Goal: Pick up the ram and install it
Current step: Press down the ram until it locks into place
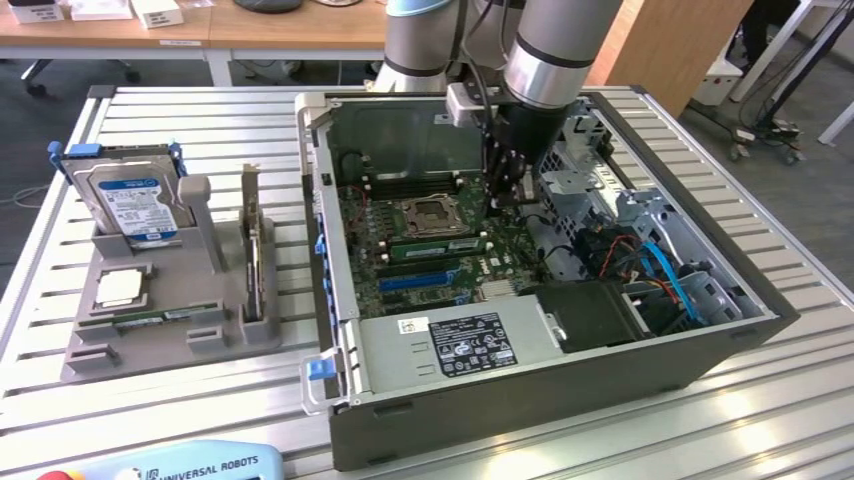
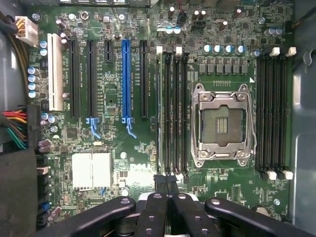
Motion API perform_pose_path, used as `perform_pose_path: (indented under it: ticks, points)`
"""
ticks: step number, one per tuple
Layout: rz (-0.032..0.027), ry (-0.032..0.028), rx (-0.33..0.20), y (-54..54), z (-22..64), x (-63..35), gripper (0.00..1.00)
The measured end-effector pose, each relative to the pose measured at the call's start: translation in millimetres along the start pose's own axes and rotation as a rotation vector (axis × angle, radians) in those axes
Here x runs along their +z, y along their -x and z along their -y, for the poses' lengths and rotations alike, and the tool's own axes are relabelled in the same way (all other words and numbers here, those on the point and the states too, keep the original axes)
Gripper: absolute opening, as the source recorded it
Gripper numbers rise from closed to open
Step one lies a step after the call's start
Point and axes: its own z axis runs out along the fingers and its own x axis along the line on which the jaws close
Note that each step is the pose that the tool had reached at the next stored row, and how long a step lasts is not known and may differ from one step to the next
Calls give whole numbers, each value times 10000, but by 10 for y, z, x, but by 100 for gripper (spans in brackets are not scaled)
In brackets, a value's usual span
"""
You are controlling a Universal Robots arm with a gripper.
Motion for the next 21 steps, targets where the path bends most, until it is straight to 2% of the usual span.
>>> perform_pose_path:
  ticks: [13, 19, 21]
  points:
    - [-1, 0, 0, -4, 2, 118, 10]
    - [0, 0, 2, -4, 4, 126, 10]
    - [0, 0, 1, -3, 28, 125, 10]
